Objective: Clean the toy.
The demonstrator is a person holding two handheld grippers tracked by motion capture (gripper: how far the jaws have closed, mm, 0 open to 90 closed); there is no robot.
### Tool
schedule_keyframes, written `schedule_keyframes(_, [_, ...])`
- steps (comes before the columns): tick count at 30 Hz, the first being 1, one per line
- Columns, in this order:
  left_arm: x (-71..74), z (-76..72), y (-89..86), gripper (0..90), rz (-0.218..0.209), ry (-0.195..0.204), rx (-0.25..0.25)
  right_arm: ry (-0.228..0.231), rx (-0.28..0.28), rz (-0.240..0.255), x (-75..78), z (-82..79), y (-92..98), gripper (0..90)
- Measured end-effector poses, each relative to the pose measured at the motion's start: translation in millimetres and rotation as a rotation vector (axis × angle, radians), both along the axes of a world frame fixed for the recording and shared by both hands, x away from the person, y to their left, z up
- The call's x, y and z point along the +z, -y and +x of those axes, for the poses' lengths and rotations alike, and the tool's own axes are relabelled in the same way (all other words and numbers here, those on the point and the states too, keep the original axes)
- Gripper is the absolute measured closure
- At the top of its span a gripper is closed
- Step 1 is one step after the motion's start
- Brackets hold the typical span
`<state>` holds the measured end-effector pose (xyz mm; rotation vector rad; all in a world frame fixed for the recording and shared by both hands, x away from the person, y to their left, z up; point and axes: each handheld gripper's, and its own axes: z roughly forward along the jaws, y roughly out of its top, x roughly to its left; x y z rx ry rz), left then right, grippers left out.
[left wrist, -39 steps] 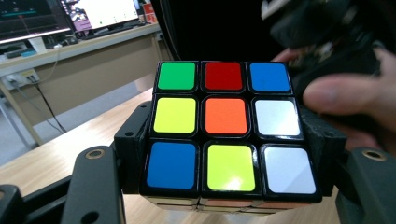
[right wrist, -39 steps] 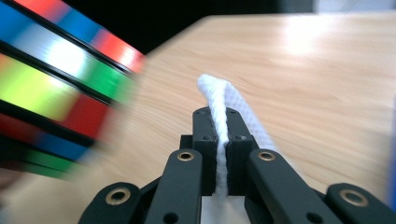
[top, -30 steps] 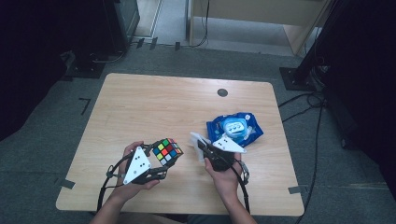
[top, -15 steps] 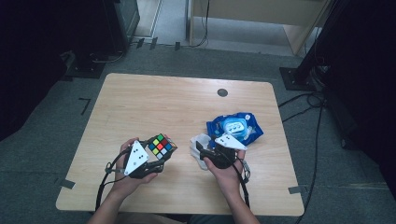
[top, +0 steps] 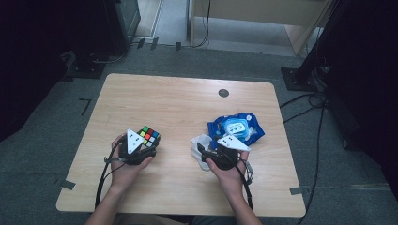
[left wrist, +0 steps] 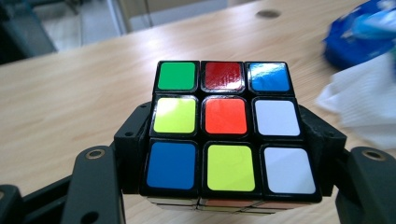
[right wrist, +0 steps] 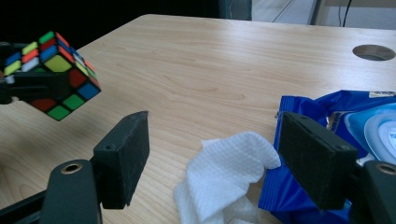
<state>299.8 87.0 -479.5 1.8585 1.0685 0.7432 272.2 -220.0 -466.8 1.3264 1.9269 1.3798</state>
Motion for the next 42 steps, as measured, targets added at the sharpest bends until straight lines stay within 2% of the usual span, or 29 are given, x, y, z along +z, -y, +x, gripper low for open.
schedule_keyframes(4, [-9.7, 10.0, -0.4, 33.9, 0.031, -0.041, 0.051, -0.009, 0.000, -0.008, -1.7, -0.8, 1.0, 24.9])
schedule_keyframes(7, [-15.4, 14.8, -0.3, 33.8, 0.028, -0.073, 0.061, -0.012, -0.005, -0.009, -2.6, -1.5, 2.3, 24.9])
schedule_keyframes(11, [-24.0, 18.6, 1.0, 33.8, 0.047, -0.102, 0.076, -0.013, -0.009, -0.008, -2.3, -2.2, 3.5, 25.0])
schedule_keyframes(17, [-27.4, 21.2, -1.1, 33.7, 0.021, -0.127, 0.092, -0.010, -0.007, -0.009, -1.3, -3.0, 2.8, 25.3])
schedule_keyframes(19, [-29.4, 22.9, -2.4, 33.3, 0.006, -0.156, 0.094, -0.012, -0.005, -0.008, -1.2, -2.9, 2.0, 25.5])
schedule_keyframes(20, [-30.5, 22.7, -2.7, 32.8, 0.006, -0.154, 0.094, -0.012, -0.005, -0.010, -1.3, -2.8, 1.8, 25.5])
schedule_keyframes(21, [-30.9, 22.3, -2.2, 30.8, 0.007, -0.158, 0.090, -0.013, -0.004, -0.012, -1.3, -2.7, 1.6, 25.5])
schedule_keyframes(23, [-29.7, 20.7, -1.6, 21.0, 0.028, -0.163, 0.088, -0.014, -0.005, -0.010, -0.8, -2.7, 0.9, 25.5])
schedule_keyframes(24, [-29.3, 19.7, -2.0, 20.0, 0.034, -0.174, 0.087, -0.011, -0.003, -0.011, -0.6, -2.6, 0.9, 25.5])
schedule_keyframes(28, [-30.6, 16.6, -5.4, 21.0, 0.037, -0.260, 0.106, -0.010, 0.000, -0.011, 0.3, -2.9, 0.4, 25.7])
schedule_keyframes(32, [-32.7, 15.1, -5.6, 33.1, 0.038, -0.264, 0.106, -0.007, 0.002, -0.011, 0.9, -3.1, -0.2, 26.1])
schedule_keyframes(35, [-32.7, 15.0, -4.4, 33.6, 0.051, -0.260, 0.098, -0.007, 0.004, -0.012, 1.3, -3.7, -0.8, 26.3])
schedule_keyframes(39, [-33.2, 15.9, -3.8, 33.7, 0.037, -0.257, 0.101, -0.007, 0.002, -0.012, 1.3, -3.5, -0.5, 26.4])
schedule_keyframes(41, [-33.1, 15.9, -5.3, 33.6, 0.015, -0.252, 0.106, -0.006, 0.001, -0.013, 1.5, -3.3, -0.4, 26.3])
schedule_keyframes(42, [-31.5, 14.8, -6.5, 32.6, -0.002, -0.229, 0.106, -0.007, 0.002, -0.012, 1.7, -3.3, -0.4, 26.0])
